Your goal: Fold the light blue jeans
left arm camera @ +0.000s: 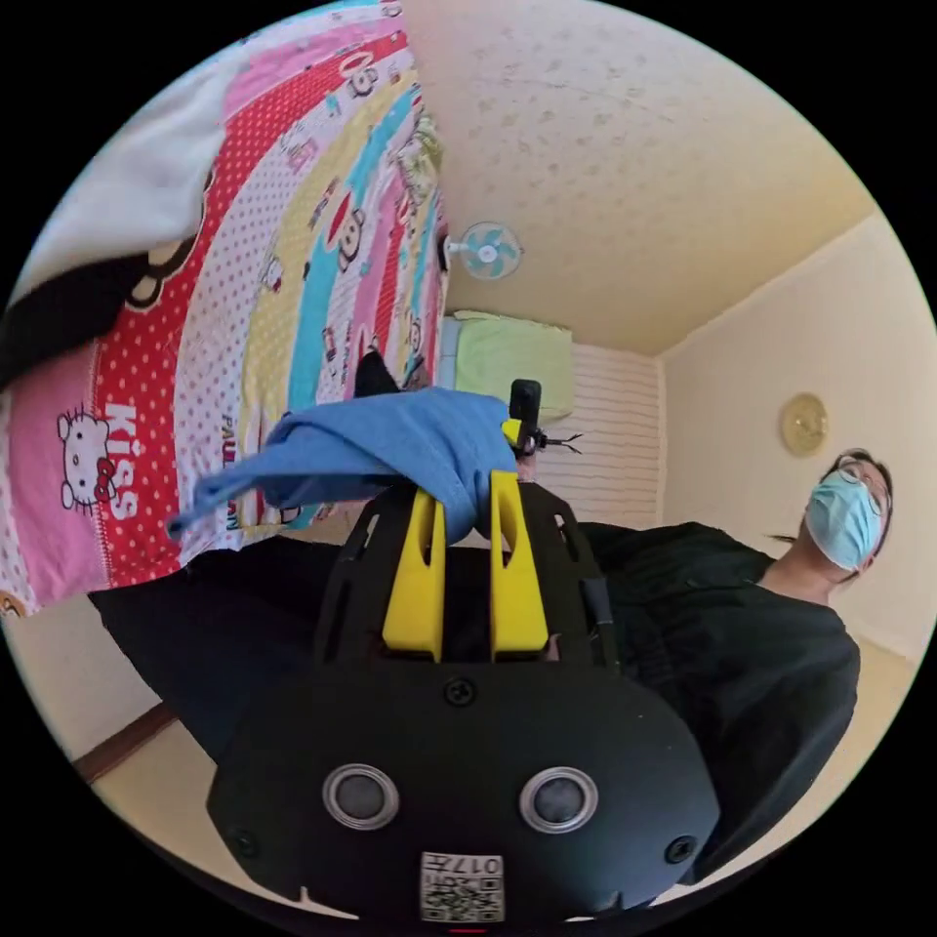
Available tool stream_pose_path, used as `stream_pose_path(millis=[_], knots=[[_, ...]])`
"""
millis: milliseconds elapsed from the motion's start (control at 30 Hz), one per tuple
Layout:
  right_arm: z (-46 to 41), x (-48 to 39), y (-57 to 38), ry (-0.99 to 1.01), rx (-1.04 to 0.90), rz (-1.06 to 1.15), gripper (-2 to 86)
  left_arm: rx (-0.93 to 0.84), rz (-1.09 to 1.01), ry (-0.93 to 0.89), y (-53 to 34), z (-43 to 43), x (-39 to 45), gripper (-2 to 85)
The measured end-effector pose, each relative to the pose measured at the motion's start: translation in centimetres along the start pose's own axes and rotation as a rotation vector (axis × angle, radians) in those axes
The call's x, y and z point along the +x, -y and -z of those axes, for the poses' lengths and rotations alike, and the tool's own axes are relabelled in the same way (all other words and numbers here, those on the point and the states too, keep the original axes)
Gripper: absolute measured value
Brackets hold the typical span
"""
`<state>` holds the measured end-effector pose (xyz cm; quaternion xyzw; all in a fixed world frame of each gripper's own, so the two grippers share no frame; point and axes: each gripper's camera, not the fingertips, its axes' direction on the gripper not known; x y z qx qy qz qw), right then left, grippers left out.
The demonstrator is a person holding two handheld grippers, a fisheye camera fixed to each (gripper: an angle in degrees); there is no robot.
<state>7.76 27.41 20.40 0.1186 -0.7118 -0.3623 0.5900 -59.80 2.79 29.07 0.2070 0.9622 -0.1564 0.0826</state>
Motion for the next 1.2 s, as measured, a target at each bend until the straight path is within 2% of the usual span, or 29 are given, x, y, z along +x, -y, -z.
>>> stream_pose_path(millis=[167,300,367,467,567,633,667,733,800,867,933,1033,1067,1200], knots=[[-8.0,-14.3,8.7,0.124,-0.030,0.341,4.4,0.159,-0.310,0.061,-1.9,15.1,15.3,7.6],[-15.1,-19.9,14.7,0.118,-0.077,0.500,4.8,0.315,-0.432,0.338,-4.9,25.6,24.8,7.6],[-20.2,-20.0,18.7,0.131,-0.111,0.517,5.2,0.367,-0.434,0.438,-5.8,28.9,25.7,7.8],[-27.7,-14.9,22.8,0.016,-0.221,0.376,6.6,0.462,-0.302,0.476,-6.6,33.6,21.5,9.7],[-32.2,-5.9,23.1,-0.150,-0.358,0.115,8.4,0.498,0.097,0.447,-8.4,36.5,10.4,14.9],[-31.8,-0.9,20.8,-0.222,-0.394,-0.010,7.7,0.486,0.305,0.394,-11.1,36.7,3.0,14.9],[-30.5,1.9,18.5,-0.258,-0.403,-0.095,6.6,0.478,0.407,0.390,-13.5,36.3,-1.7,11.9],[-27.5,5.6,14.5,-0.344,-0.415,-0.259,4.6,0.440,0.613,0.365,-17.6,34.8,-9.1,8.8],[-22.9,7.6,10.0,-0.456,-0.385,-0.416,2.8,0.376,0.839,0.205,-22.9,31.2,-16.9,5.2],[-15.9,7.2,4.6,-0.603,-0.292,-0.539,1.6,0.391,0.843,0.111,-24.5,29.0,-19.0,0.8],[-10.8,5.7,0.7,-0.744,-0.205,-0.627,1.1,0.343,0.833,0.075,-23.7,27.3,-19.8,-0.1],[-4.9,2.9,-5.3,-0.973,-0.096,-0.782,0.7,0.128,0.745,0.202,-18.1,24.9,-19.2,-0.8],[-3.7,2.2,-7.6,-1.027,-0.074,-0.844,0.6,0.015,0.691,0.295,-15.2,23.7,-18.6,-0.9],[-3.6,2.4,-14.8,-1.002,-0.075,-0.997,0.5,-0.385,0.519,0.625,-7.1,17.8,-18.0,-1.0]])
